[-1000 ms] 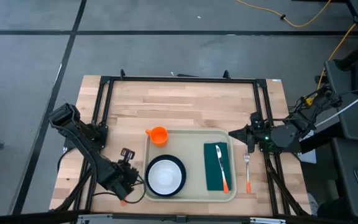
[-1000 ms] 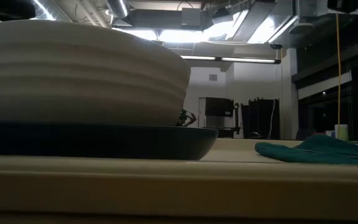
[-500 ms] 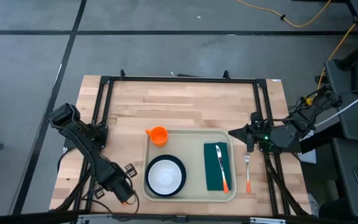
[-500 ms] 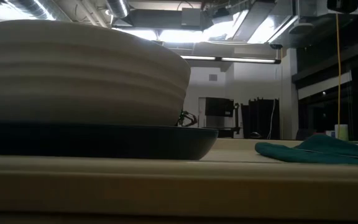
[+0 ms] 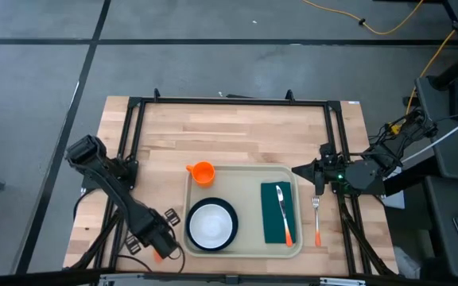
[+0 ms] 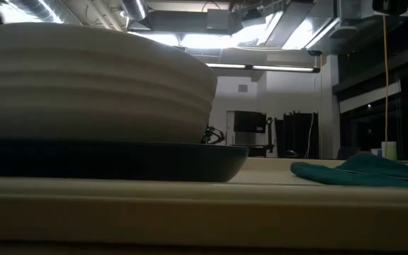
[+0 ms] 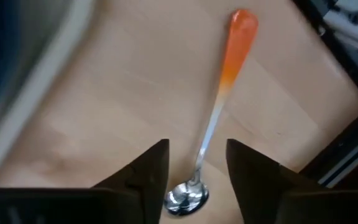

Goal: Set up tray
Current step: Put the orange spoon on the green napkin to the left of the orange knife

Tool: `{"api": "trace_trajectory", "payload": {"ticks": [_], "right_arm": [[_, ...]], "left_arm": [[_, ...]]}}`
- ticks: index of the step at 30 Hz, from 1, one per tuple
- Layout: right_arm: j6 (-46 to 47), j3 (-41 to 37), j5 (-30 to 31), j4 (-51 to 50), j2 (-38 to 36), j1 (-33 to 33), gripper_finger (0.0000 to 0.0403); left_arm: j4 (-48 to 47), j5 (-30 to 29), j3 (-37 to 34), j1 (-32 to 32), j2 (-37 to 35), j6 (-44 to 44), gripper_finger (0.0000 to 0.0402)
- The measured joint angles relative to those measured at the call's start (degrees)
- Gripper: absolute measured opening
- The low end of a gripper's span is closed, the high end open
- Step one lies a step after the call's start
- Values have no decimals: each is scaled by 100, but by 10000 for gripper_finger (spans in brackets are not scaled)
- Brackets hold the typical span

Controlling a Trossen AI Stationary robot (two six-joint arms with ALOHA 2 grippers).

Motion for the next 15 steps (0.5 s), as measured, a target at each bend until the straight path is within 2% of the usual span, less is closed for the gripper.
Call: {"api": "trace_trajectory", "payload": {"ticks": [9, 15], "right_arm": [[-3, 0, 0, 2, 0, -1, 0], [14, 0, -1, 11, 0, -1, 0]], "left_arm": [[17, 123, -378, -531, 514, -103, 177], [722, 70, -710, -870, 490, -156, 169]]}}
